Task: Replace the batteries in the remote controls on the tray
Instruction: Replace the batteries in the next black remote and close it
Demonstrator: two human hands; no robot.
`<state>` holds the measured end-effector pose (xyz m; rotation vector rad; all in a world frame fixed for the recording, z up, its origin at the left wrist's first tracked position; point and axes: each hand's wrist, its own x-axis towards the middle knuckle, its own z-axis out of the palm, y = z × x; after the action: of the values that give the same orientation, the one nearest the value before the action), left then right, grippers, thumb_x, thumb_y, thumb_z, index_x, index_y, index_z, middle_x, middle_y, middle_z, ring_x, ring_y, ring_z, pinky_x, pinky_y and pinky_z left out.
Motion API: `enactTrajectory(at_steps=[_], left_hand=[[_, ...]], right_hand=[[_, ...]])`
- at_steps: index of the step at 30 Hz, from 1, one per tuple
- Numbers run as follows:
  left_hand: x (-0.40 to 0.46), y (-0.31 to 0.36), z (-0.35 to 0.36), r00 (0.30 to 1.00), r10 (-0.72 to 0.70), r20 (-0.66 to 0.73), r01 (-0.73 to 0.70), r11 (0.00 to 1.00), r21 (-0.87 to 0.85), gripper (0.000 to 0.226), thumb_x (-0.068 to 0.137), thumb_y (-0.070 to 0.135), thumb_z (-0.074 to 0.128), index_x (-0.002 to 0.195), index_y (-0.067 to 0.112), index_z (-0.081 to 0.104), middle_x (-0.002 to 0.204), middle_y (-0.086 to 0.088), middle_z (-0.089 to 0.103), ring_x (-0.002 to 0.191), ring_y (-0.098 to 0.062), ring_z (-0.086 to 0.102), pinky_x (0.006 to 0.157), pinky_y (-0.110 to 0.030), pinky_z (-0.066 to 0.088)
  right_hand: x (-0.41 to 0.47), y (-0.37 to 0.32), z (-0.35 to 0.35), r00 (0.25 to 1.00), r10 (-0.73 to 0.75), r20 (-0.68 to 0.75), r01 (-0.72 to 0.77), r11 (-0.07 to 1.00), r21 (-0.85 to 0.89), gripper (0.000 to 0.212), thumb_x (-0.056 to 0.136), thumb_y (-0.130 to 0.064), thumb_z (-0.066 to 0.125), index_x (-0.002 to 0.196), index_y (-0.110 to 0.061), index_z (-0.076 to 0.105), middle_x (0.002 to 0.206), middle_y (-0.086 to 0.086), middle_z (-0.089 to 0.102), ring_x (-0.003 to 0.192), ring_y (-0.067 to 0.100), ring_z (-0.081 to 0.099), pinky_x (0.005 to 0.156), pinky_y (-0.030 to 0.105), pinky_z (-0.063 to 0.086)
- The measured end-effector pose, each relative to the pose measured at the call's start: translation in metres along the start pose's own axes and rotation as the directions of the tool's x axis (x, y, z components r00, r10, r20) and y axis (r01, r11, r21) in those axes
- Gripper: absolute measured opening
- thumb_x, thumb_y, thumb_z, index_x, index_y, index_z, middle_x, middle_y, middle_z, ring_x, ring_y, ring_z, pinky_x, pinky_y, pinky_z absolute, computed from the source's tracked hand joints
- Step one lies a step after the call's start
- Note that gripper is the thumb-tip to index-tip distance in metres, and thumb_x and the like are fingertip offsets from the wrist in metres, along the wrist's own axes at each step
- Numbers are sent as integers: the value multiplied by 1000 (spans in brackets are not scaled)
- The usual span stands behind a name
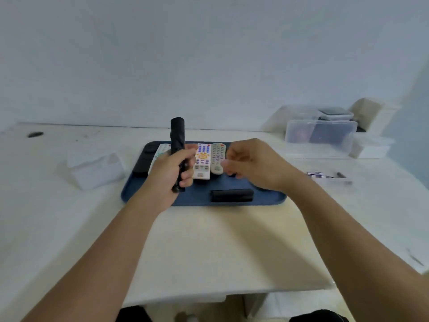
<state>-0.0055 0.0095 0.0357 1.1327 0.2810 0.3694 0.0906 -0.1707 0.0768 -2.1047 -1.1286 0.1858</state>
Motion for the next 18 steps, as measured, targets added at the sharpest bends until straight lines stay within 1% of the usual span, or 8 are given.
enactTrajectory(at_steps=[2, 3, 6, 8, 10, 11, 15, 18], left_hand=[[-5, 21, -25, 959, 205, -196, -172, 970, 171, 11, 94, 6, 63, 99, 15, 62, 62, 3, 46, 43, -9, 33, 38, -21, 26], [-7, 32, -40, 901, 313, -300, -230, 932, 280, 16, 90, 5, 67, 95, 20, 62, 61, 5, 47, 44, -10, 37, 39, -21, 30], [-25, 62, -108, 651, 532, -541, -293, 834, 467, 26, 81, 8, 74, 87, 28, 60, 67, 6, 52, 50, -12, 46, 48, -23, 38], [-36, 75, -154, 509, 480, -715, -296, 877, 377, 26, 79, 10, 75, 90, 26, 57, 66, 5, 50, 45, -10, 44, 49, -26, 36], [-45, 79, -195, 412, 334, -848, -280, 932, 231, 30, 79, 7, 73, 95, 23, 53, 65, 3, 47, 37, -9, 38, 46, -25, 33], [-46, 76, -205, 430, 271, -861, -250, 952, 175, 32, 78, 4, 72, 98, 22, 53, 66, 2, 46, 37, -9, 36, 46, -25, 32], [-33, 60, -222, 693, 107, -712, -46, 993, 106, 43, 74, -6, 70, 109, 15, 56, 78, 0, 46, 51, -11, 33, 42, -24, 28], [-21, 59, -221, 785, 80, -614, 3, 991, 132, 52, 76, -3, 74, 122, 15, 56, 88, -1, 47, 53, -11, 33, 41, -23, 25]], right_hand=[[21, -23, 43, 993, -94, 74, 93, 996, 12, 15, 96, -10, 59, 95, -9, 74, 92, 1, 74, 85, 12, 67, 86, 31, 55], [29, -34, 61, 986, -145, 82, 145, 989, 0, 18, 97, -10, 58, 103, -10, 75, 101, -1, 75, 93, 9, 67, 90, 26, 53], [58, -67, 106, 966, -227, 126, 232, 972, -25, 25, 99, -11, 54, 114, -12, 73, 115, 0, 73, 109, 13, 65, 97, 26, 49], [75, -81, 130, 947, -263, 187, 286, 952, -106, 29, 99, -10, 50, 119, -12, 71, 120, 2, 71, 113, 17, 63, 98, 27, 47], [88, -95, 151, 930, -287, 231, 328, 931, -163, 33, 100, -10, 46, 124, -14, 68, 127, 4, 68, 116, 21, 61, 101, 31, 47], [91, -97, 157, 928, -288, 238, 332, 927, -175, 35, 100, -11, 45, 127, -15, 66, 130, 4, 65, 118, 22, 60, 102, 33, 46], [104, -102, 176, 929, -245, 276, 311, 923, -228, 38, 100, -14, 46, 136, -18, 58, 140, 2, 58, 122, 22, 56, 104, 29, 42], [112, -101, 186, 926, -239, 292, 316, 914, -254, 43, 99, -15, 49, 142, -18, 51, 147, 1, 51, 130, 22, 49, 107, 29, 38]])
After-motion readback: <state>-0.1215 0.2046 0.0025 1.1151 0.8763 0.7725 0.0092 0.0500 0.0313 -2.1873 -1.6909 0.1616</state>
